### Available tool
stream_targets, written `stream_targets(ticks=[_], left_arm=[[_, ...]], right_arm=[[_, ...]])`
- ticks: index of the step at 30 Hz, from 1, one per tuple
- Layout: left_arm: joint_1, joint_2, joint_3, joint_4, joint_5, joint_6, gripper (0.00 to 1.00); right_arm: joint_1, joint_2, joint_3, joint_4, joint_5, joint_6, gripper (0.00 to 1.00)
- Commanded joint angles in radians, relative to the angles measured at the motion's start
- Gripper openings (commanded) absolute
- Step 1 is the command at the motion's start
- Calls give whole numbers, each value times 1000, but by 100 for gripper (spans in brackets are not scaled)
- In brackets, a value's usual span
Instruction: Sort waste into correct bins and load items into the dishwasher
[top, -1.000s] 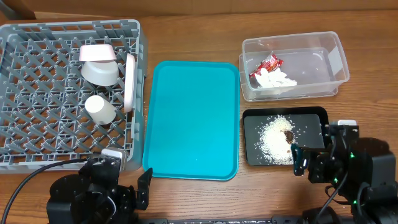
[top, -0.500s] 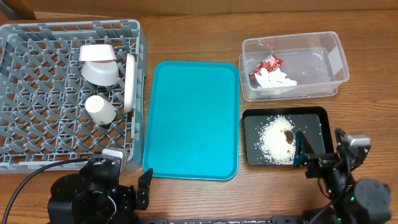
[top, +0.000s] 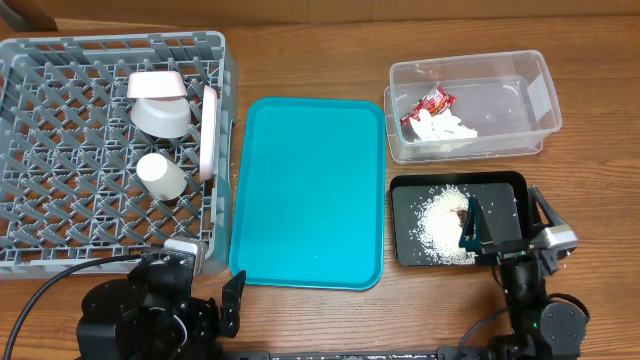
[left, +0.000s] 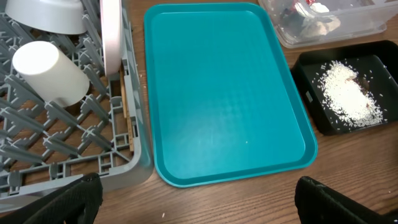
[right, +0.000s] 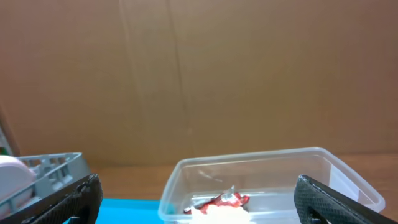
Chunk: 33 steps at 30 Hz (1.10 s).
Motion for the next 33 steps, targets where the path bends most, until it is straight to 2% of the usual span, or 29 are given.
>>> stream_targets(ticks=[1,6,33], left_arm=[[-4,-7,2,2,2,17,100],[-4,-7,2,2,2,17,100],[-4,-7,2,2,2,17,100]], right_arm=[[-24,-9,-38,-27,-6,-1,100],[-41,-9,-38,-198,8,0,100],[-41,-9,-38,-197,9,0,100]])
